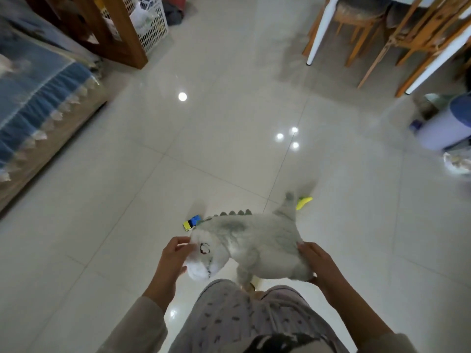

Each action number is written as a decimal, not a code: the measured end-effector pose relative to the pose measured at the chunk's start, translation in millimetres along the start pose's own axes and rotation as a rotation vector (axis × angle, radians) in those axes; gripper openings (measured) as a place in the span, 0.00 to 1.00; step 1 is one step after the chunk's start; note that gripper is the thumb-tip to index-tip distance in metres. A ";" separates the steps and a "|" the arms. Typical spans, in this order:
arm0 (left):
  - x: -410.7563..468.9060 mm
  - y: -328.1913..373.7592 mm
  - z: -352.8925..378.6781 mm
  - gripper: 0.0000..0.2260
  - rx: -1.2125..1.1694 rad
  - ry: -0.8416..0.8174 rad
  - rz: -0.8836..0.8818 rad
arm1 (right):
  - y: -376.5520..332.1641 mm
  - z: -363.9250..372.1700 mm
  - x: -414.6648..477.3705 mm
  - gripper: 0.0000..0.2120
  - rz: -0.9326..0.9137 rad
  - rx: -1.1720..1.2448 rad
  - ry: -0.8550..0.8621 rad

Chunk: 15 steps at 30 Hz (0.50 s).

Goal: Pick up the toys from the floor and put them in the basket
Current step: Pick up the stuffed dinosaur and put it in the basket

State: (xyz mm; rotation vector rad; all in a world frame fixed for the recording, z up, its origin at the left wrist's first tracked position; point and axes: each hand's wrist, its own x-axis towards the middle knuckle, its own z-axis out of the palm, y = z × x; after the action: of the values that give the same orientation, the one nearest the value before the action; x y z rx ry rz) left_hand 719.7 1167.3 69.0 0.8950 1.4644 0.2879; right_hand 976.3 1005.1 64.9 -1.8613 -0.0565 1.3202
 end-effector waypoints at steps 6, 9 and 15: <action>38.8 59.0 23.7 0.07 -0.192 0.117 0.038 | -111.8 9.9 72.0 0.07 -0.084 -0.125 -0.049; 60.6 89.5 28.6 0.08 -0.248 0.155 0.050 | -155.0 18.5 101.3 0.04 -0.146 -0.168 -0.064; 128.7 155.9 40.9 0.06 -0.238 0.150 0.056 | -212.2 34.3 162.8 0.13 -0.074 -0.143 -0.073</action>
State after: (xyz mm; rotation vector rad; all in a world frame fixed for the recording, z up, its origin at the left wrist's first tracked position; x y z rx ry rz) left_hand 829.2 1342.0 73.8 0.7345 1.5071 0.5687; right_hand 1107.4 1240.6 73.6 -1.9108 -0.2618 1.3627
